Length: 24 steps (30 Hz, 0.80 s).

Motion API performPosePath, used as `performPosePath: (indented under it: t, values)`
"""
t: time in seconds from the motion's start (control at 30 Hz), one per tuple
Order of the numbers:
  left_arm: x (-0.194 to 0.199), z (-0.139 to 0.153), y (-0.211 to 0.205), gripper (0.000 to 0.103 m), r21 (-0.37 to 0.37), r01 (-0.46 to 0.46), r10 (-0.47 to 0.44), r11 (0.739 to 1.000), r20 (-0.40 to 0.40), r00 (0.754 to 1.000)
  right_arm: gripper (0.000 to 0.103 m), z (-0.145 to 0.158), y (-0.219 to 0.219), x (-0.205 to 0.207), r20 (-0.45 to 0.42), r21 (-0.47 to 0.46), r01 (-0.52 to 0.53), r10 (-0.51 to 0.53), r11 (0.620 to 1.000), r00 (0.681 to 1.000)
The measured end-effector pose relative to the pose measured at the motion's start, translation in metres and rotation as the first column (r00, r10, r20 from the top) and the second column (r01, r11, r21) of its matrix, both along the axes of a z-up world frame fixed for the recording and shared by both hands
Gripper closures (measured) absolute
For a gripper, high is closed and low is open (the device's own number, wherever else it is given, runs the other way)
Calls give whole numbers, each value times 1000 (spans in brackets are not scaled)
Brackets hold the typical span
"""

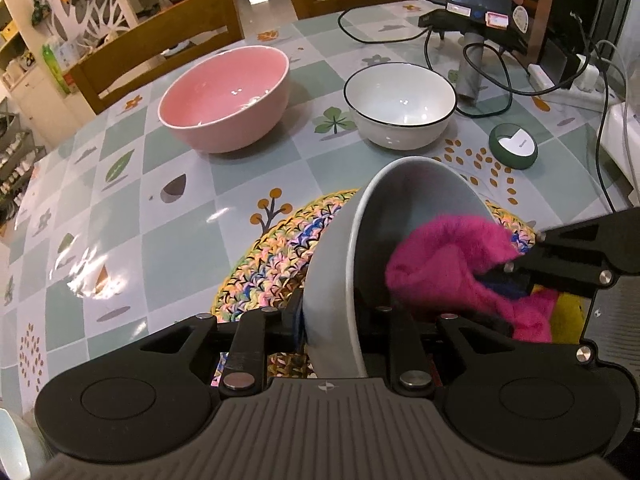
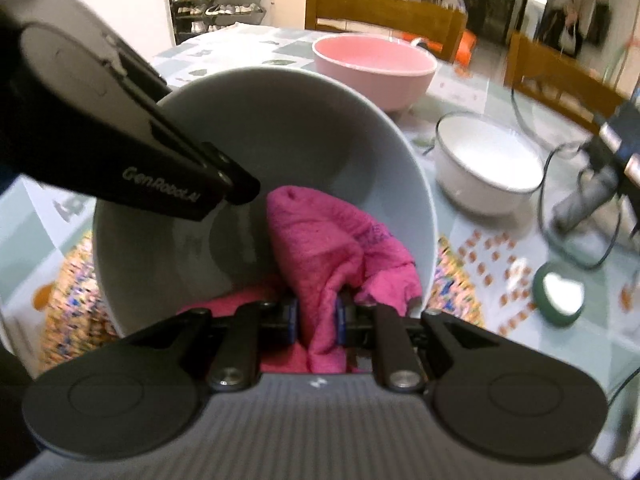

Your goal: Clean bowl

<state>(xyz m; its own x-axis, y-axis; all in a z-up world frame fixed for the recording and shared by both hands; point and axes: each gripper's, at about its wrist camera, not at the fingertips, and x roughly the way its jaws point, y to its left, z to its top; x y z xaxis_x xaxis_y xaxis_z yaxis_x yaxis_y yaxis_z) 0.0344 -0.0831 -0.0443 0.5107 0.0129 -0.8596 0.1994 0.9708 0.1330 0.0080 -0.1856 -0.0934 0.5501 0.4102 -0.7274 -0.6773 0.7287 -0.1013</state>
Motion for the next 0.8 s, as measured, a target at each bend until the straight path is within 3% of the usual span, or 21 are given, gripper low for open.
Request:
performPosePath:
  t: [0.13, 0.4, 0.53, 0.8]
  values:
    - [-1, 0, -2, 79, 7, 9, -9, 1000, -1, 1000, 86, 7, 0, -5, 132, -21, -12, 14, 1000, 991]
    - [0, -1, -2, 78, 11, 17, -17, 1000, 0, 1000, 86, 25, 0, -17, 348, -44, -43, 56, 998, 936]
    - [0, -1, -2, 74, 3, 21, -21, 1000, -2, 1000, 86, 20, 1, -12, 358, -118, -16, 58, 993, 932]
    - [2, -1, -2, 69, -35, 2, -2, 999, -4, 1000, 85, 6, -3, 4, 267, -187, 11, 40, 982, 963]
